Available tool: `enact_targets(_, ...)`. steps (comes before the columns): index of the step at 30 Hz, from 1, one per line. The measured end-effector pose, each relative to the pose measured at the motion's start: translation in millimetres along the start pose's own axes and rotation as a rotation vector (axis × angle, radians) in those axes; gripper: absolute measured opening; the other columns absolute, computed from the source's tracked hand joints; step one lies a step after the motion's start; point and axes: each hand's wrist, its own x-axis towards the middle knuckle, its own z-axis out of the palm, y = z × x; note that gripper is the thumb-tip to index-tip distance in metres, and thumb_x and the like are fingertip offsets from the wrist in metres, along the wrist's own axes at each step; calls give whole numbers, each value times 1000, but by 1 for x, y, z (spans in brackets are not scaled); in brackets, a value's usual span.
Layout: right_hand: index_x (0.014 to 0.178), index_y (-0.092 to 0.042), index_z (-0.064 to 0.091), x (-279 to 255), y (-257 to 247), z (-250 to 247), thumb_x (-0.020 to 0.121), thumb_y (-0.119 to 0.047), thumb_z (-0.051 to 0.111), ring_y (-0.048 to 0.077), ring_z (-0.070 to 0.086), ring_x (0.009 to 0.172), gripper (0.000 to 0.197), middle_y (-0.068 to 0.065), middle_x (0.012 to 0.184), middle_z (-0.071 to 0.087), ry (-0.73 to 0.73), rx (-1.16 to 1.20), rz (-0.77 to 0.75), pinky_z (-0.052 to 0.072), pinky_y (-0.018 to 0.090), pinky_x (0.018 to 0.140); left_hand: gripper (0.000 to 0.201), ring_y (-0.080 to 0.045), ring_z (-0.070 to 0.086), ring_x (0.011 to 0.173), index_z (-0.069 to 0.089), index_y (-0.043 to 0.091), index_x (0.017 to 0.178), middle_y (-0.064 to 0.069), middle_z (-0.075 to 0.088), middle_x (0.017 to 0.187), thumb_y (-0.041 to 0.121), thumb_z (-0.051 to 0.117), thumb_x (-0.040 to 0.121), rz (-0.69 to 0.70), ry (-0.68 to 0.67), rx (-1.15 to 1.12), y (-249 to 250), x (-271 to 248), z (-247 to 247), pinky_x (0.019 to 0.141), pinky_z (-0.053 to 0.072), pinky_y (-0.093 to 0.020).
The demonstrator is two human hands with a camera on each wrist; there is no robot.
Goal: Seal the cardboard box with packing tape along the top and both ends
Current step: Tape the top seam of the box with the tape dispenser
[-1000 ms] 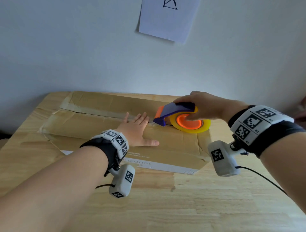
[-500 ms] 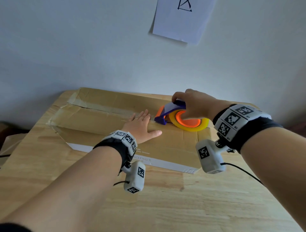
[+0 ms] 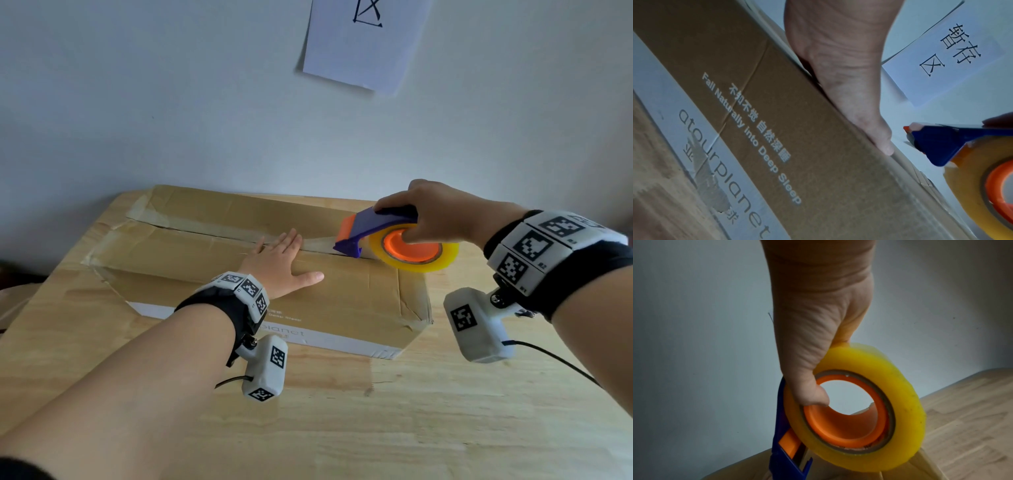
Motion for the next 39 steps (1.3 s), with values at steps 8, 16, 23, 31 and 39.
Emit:
enact_targets(8, 130, -42, 51, 6, 1, 21, 82, -21, 60, 16, 47, 84, 53, -4, 97, 39, -5, -26, 40, 43, 28, 72, 93, -13, -7, 146, -7, 19, 151, 2, -15, 158, 77, 15, 82, -10, -60, 44, 4, 0, -8, 118, -5, -43)
enact_targets(16, 128, -40, 54, 12, 1, 30, 80, -21, 60, 16, 46, 84, 52, -4, 96, 40, 46, -6, 54, 39, 27, 68, 85, -24, -8, 146, -3, 24, 151, -8, -11, 158, 75, 14, 85, 43, -77, 125, 33, 5, -9, 116, -9, -51)
enact_targets(23, 128, -38, 52, 8, -1, 23, 79, -32, 63, 17, 47, 89, 51, -4, 98, 42, 22, -4, 55, 40, 28, 71, 90, -15, 6, 146, 14, 13, 150, -2, 5, 159, 74, 21, 84, 78, 131, 3, 40, 3, 11, 119, 5, -43)
enact_targets(31, 109, -30, 53, 14, -4, 15, 70, -58, 65, 21, 42, 100, 49, 0, 107, 45, -20, -134, 70, 42, 35, 80, 89, -15, -2, 146, 5, 15, 151, 0, -2, 160, 74, 17, 85, 77, 146, 48, 39, 10, 9, 118, -2, -39)
enact_targets(39, 132, -43, 48, 16, -10, 19, 79, -68, 53, 21, 50, 92, 59, -3, 98, 42, -63, -302, 51, 42, 30, 67, 88, -9, -10, 145, -6, 19, 151, 5, -14, 158, 74, 13, 85, 118, 23, 38, 27, 18, 5, 119, -3, -38)
